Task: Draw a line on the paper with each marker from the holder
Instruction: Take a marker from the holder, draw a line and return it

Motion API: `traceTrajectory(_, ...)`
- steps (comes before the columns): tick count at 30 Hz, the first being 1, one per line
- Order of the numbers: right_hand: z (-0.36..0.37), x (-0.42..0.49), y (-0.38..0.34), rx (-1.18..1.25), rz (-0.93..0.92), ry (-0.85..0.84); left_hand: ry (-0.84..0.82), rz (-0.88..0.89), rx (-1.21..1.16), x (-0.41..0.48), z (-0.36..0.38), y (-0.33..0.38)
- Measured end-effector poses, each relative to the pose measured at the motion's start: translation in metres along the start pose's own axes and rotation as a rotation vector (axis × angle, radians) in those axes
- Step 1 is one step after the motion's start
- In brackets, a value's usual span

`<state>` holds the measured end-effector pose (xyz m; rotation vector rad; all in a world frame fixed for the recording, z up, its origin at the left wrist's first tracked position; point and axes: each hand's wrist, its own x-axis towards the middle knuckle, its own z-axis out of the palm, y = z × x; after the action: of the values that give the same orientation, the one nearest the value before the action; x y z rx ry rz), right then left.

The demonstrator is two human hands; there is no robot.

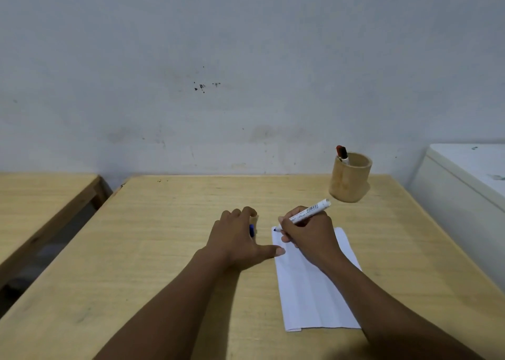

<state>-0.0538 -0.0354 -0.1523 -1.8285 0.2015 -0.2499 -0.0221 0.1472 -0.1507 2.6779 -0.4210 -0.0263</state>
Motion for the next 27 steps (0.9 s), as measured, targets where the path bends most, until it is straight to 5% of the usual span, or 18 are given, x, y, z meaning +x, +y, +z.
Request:
traceTrajectory(12,-0.002,0.003,0.000,0.041,0.041,-0.030,-0.060,-0.063,-0.116,0.003,-0.005,0.001)
traceTrajectory(19,-0.030,0.021,-0.030,0.642,0.324,0.178,-0.009,-0.074,-0.408,0.009,-0.027,-0.016)
traceTrajectory(23,-0.059,0.024,-0.057,0.731,0.268,-0.003,0.108,-0.116,-0.906,0.020,-0.047,0.012)
traceTrajectory(27,-0.082,0.021,-0.078,0.759,0.222,-0.065,0.039,-0.181,-1.305,0.039,-0.061,0.064)
